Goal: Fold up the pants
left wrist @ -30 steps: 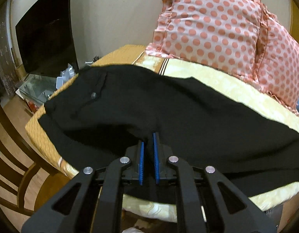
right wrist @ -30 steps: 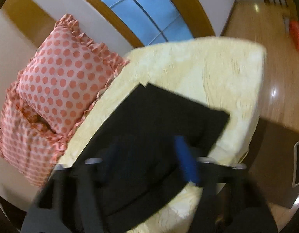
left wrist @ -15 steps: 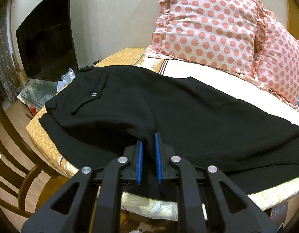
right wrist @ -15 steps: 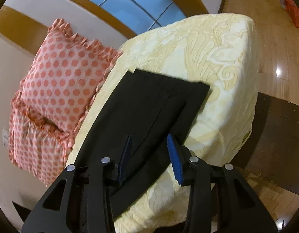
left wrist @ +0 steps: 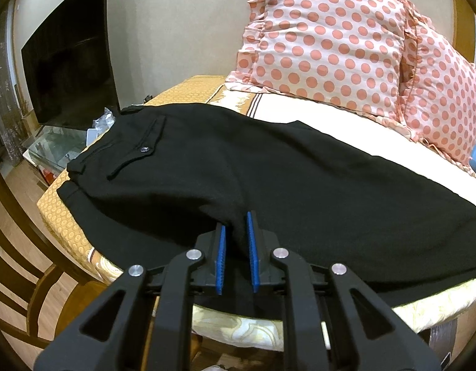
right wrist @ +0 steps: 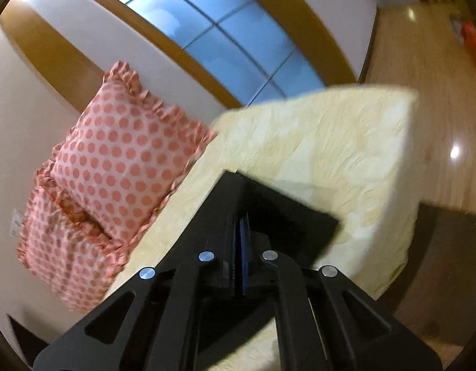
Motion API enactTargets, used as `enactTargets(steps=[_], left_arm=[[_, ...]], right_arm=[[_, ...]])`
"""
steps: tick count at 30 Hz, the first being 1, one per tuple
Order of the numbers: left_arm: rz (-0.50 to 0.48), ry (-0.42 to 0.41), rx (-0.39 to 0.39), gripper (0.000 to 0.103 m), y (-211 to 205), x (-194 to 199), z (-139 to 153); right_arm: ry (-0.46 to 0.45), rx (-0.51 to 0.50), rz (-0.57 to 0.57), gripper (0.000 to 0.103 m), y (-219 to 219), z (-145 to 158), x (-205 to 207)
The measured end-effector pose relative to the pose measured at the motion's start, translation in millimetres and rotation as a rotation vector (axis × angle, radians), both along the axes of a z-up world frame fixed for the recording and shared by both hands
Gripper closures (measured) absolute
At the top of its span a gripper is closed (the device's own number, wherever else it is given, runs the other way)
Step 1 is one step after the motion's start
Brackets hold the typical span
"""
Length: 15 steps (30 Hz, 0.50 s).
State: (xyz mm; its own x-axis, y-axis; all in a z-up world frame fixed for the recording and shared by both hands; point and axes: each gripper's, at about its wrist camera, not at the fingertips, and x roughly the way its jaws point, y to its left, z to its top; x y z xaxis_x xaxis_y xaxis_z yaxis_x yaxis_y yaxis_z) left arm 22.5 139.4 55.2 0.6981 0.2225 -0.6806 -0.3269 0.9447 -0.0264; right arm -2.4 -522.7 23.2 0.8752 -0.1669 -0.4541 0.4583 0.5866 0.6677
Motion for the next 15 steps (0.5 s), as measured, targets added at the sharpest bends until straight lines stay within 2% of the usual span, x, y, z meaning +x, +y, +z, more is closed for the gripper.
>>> enactTargets(steps=[3, 6, 11, 13, 15], left_arm=[[-0.007, 0.000, -0.018, 0.090, 2, -4, -2], [-0.009, 0.023, -0.036, 0.089, 4, -4, -11], [-0.004, 0.005, -0.074, 0.085, 11, -11, -13], [0.001, -0.019, -0.105, 0.080, 15, -13, -11], [0.033, -0.049, -0.154, 0.063, 26, -17, -9]], right_arm=[[0.046, 0.016, -0.040, 0.101, -3, -12, -8], [0.110, 0.076, -0.033, 0.101, -10, -38, -2], [0.121, 0.039, -0.026, 0.101, -9, -37, 3], [0.121, 0.044, -0.023, 0.101, -10, -38, 4], [0.121, 0.040, -0.023, 0.101, -9, -37, 4]])
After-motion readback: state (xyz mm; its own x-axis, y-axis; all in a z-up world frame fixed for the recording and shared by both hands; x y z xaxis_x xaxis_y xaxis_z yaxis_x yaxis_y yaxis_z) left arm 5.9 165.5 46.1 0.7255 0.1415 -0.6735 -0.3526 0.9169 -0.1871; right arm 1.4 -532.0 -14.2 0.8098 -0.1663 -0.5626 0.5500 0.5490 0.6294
